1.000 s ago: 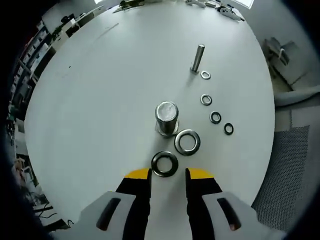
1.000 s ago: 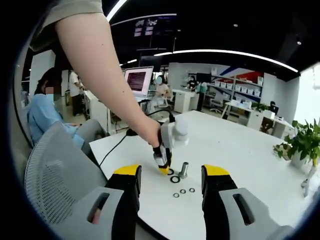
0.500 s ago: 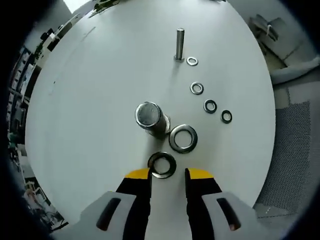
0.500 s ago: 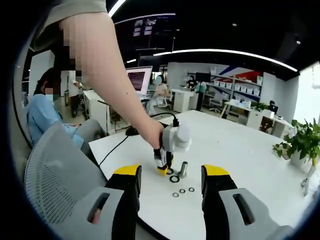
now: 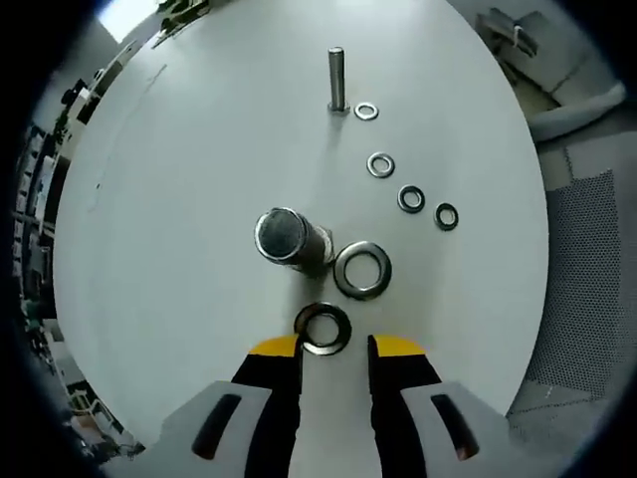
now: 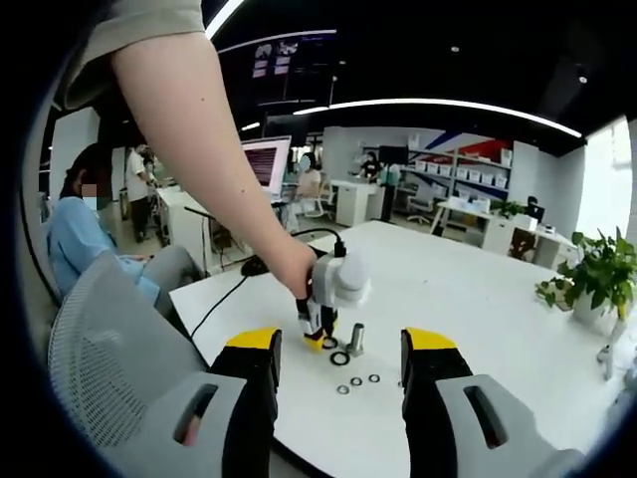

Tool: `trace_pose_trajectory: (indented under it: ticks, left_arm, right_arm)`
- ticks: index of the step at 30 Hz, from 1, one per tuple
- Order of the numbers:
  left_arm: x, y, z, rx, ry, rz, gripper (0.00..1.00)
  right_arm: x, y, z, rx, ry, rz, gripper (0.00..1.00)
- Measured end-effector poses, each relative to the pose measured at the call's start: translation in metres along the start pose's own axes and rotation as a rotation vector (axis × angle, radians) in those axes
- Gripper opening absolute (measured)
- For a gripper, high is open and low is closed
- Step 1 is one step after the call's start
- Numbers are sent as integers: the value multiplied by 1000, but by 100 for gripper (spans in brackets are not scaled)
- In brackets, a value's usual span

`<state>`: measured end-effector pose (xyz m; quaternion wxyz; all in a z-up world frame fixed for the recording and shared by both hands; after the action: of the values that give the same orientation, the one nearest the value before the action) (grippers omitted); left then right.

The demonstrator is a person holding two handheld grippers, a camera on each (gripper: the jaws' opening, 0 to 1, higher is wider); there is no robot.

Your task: Place the washer onto the threaded stud by aligning its center hole with the stud, sliding it down to the base, and recovering from edge contact or off-axis alignment until the washer reaches the visible bottom stop.

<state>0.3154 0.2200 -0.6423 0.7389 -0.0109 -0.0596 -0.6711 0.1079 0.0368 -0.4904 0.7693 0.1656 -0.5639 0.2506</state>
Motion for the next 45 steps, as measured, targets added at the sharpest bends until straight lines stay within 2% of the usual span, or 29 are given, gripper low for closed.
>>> trace_pose_trajectory:
  ticks: [3, 7, 11, 29, 32, 38, 45]
  left_arm:
    - [2, -1, -1, 7, 24, -66, 24]
    - [2, 5, -1, -2, 12, -5, 23]
    - [1, 5, -1, 18, 9, -48, 20]
    - [-1, 4, -1, 24, -20, 16, 21]
    - [-1, 4, -1, 48, -11, 16, 17]
    - [-1, 5, -1, 40, -6, 15, 17]
    - [-2, 7, -2, 34, -27, 34, 15]
  right_arm:
    - [0, -4, 1, -13, -9, -36, 51]
    - [0, -3, 1, -18, -11, -31, 51]
    - [0, -1, 1, -13, -8, -17, 51]
    - [-1, -2, 0, -18, 6, -14, 49]
    - [-1, -2, -1, -16, 9, -14, 49]
    - [-1, -2, -1, -19, 12, -14, 49]
    - [-2, -2, 0, -24, 14, -9, 49]
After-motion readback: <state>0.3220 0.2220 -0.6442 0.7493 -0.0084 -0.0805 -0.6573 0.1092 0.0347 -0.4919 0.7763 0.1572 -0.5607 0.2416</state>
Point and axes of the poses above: the point that each gripper's makers call its tool centre point, and the gripper's own axes: z roughly backward along the fingers, y roughly to its left, x roughly out of its top, the point moved 10 cm from there along z, roughly backward along the fingers, and after that the axes turned 3 degrees about -z, right-handed, at the moved point
